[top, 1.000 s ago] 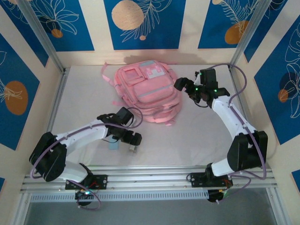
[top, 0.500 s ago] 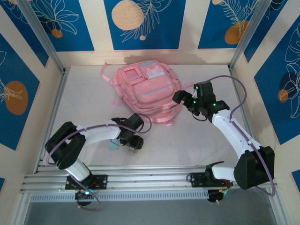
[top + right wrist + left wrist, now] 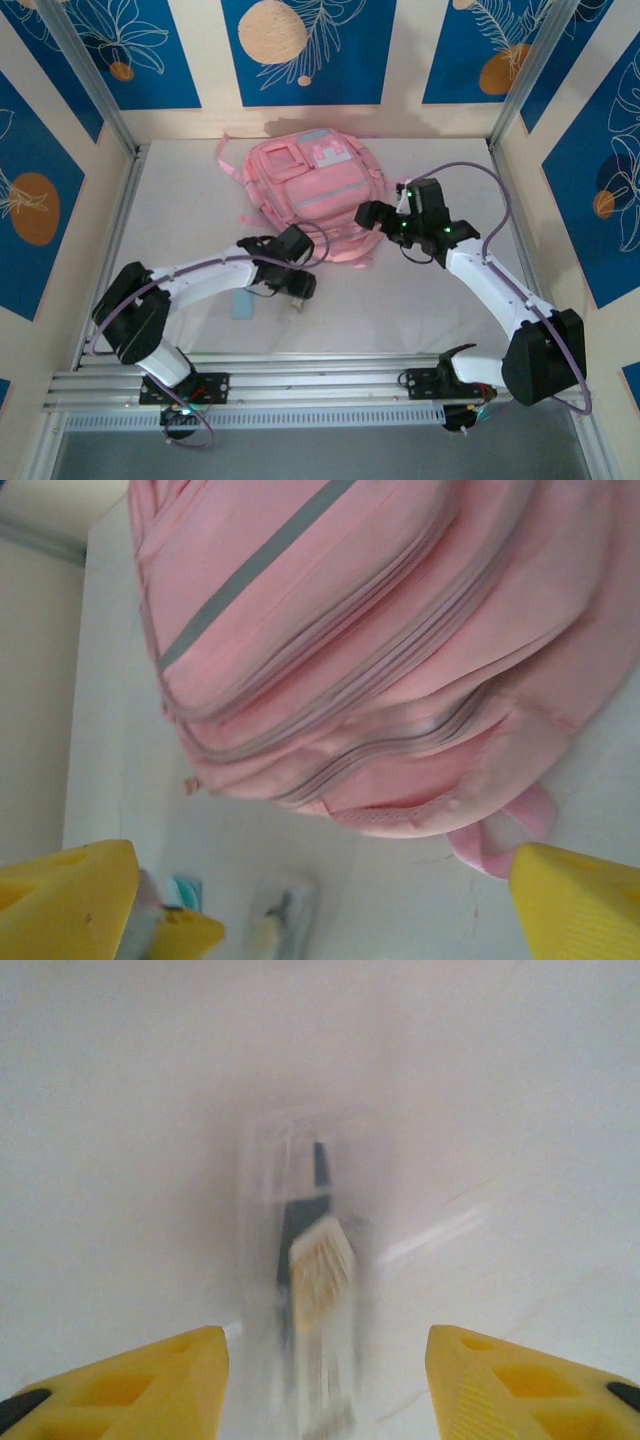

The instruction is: Pack the student bag

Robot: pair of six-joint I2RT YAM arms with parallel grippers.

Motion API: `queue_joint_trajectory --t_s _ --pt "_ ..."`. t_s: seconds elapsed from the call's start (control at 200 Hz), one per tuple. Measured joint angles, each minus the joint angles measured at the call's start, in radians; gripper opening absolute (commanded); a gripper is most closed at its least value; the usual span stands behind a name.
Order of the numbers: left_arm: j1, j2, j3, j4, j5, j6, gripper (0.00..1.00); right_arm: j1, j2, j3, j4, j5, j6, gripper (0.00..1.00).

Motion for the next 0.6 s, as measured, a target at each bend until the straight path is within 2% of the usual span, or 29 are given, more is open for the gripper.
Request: queue_joint_trajectory --t_s 0.125,0.31,0.46,0.6 --pt "0.042 -0.028 0.097 0.037 0.037 -0.034 0.53 0.052 -0.019 -0.082 0.094 -0.044 -0.040 0.91" --pt "0.103 -0.034 0.119 0.104 0.051 -0.070 0.52 0.094 -0.056 -0.154 0.165 -0.069 -0.079 0.89" --pt "0.107 -0.034 0.118 0.105 0.048 -0.069 0.53 0.122 -0.058 -0.154 0.168 -0.033 -0.092 0.90" --pt "0.106 -0.035 0.071 0.123 0.048 -0.068 0.58 0.130 -0.058 -0.157 0.155 0.019 -0.081 0.91"
